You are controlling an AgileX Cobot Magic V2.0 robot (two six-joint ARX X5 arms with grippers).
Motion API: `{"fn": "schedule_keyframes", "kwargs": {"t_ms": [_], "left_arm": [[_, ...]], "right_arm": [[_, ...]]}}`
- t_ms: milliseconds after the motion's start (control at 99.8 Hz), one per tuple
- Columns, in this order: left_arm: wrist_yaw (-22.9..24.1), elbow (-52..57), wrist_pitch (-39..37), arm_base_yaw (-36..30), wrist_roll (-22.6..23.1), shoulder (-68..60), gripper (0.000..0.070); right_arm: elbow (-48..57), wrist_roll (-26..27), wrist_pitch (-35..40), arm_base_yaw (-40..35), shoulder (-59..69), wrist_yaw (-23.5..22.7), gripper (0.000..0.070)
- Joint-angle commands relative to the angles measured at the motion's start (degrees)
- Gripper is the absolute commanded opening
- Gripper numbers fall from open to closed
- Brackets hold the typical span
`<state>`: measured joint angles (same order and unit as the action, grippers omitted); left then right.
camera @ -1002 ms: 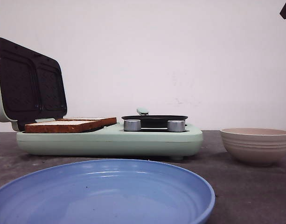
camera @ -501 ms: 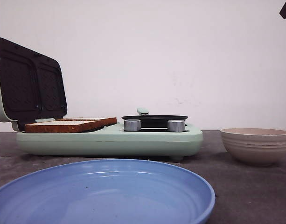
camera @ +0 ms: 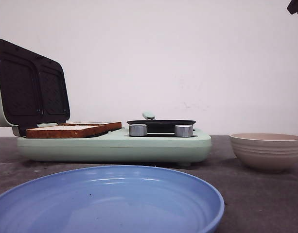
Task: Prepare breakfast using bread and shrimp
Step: 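Move the left gripper toward the open grill lid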
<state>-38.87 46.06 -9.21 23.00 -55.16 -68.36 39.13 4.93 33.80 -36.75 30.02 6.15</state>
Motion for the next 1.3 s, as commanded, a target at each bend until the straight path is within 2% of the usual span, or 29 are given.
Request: {"fn": "schedule_keyframes", "kwargs": {"t_ms": [0, 321, 481, 761, 841, 942, 1122, 1292], "left_arm": [[-0.50, 0.68, -1.38, 0.17, -0.42, -1.22, 0.0315], [-1.25, 0.70, -9.25, -2.03, -1.42, -7.13, 0.0314], [-1.25, 0.98, -14.51, -2.89, -4.26, -10.56, 0.0314], [-3.13, 3.85, -16.13, -2.89, -3.82, -13.53, 0.0314], [-5.22, 6.01, -15.76, -2.38, -2.69, -13.55, 0.0313], [-7.74, 10.56, -10.67, -0.87, 0.04, -14.21, 0.0314], [-12.57, 23.23, 7.17, 0.77, 10.23, -18.91, 0.0315], [-13.27, 33.38, 19.41, 0.57, 17.86, -24.61, 0.0315]], "right_arm": [[0.15, 0.63, -0.74, -0.46, 0.22, -0.04, 0.0125], [0.17, 0.94, -0.72, -0.44, 0.22, 0.00, 0.0125], [0.17, 1.14, -0.72, -0.44, 0.22, 0.00, 0.0125], [0.17, 1.60, -0.48, -0.46, 0.22, 0.13, 0.0125], [0.17, 1.60, -0.46, -0.46, 0.22, 0.13, 0.0125], [0.17, 1.60, -0.13, -0.44, 0.22, 0.13, 0.0125], [0.17, 1.55, -0.09, -0.44, 0.22, 0.13, 0.0125], [0.17, 1.46, -0.11, -0.44, 0.22, 0.17, 0.0125]]}}
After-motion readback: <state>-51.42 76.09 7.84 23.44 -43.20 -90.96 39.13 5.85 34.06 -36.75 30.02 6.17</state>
